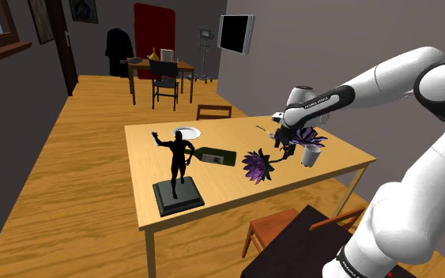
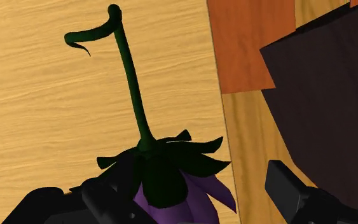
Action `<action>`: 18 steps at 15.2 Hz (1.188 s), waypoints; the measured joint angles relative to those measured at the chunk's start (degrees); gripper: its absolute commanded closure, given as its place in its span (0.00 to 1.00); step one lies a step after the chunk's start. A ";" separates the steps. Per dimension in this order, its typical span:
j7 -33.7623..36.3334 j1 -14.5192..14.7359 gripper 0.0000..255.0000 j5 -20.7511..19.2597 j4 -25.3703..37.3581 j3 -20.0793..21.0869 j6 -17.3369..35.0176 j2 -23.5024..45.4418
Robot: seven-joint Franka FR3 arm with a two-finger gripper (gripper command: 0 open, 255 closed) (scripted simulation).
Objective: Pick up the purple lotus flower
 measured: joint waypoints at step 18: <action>-30.00 -4.13 1.00 20.65 9.23 3.53 12.49 24.84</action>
